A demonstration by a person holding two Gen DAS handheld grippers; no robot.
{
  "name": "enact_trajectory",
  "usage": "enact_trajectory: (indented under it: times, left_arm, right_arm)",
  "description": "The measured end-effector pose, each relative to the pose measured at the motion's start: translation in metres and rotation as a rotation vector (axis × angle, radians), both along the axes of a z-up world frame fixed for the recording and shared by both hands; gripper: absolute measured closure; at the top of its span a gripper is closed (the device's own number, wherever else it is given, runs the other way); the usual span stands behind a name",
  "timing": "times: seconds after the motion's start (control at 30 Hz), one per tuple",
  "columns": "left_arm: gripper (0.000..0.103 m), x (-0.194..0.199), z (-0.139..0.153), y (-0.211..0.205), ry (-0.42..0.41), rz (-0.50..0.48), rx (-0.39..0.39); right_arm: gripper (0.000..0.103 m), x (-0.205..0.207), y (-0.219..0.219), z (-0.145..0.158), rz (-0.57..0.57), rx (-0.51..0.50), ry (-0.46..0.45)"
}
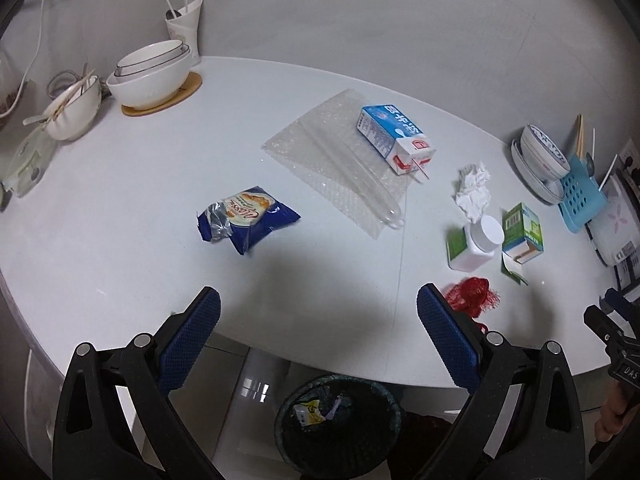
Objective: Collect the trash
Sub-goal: 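Grasp the blue cookie packet with the left tool while the right tool grasps the white pill bottle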
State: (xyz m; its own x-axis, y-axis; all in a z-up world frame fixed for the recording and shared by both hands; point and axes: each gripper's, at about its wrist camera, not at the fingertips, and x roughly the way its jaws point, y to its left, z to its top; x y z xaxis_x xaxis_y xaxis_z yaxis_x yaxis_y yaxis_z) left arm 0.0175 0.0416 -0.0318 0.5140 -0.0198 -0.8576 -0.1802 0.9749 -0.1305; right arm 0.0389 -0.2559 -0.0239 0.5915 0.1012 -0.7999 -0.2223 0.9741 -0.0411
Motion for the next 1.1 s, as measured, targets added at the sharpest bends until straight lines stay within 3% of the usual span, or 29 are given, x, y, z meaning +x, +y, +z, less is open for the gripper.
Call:
enact_trajectory:
  times: [0.3,0.63,0.8,1.03,1.1]
  left_arm:
    - [0.007,0.043,-0.028,0.039,0.083,0.087,0.012]
    - [0.009,0.075,-0.07,0.063,0.165,0.11,0.063]
    - [0.012,0.088,-0.081,0.068,0.172,0.079,0.09]
    - [0.018,0.107,-0.093,0.075,0.166,0.005,0.071]
    - [0.024,0.111,-0.095,0.075,0.178,-0.009,0.086]
  right_arm:
    - [0.008,0.048,0.018,-0.011,0.061,-0.012,0.038]
    - [0.012,0.075,0.066,-0.036,0.156,-0.015,0.075]
    - [0.016,0.082,0.078,-0.044,0.19,-0.027,0.095]
    - [0.024,0.092,0.092,-0.051,0.222,-0.031,0.126]
    - [0.025,0.095,0.093,-0.052,0.224,-0.027,0.134]
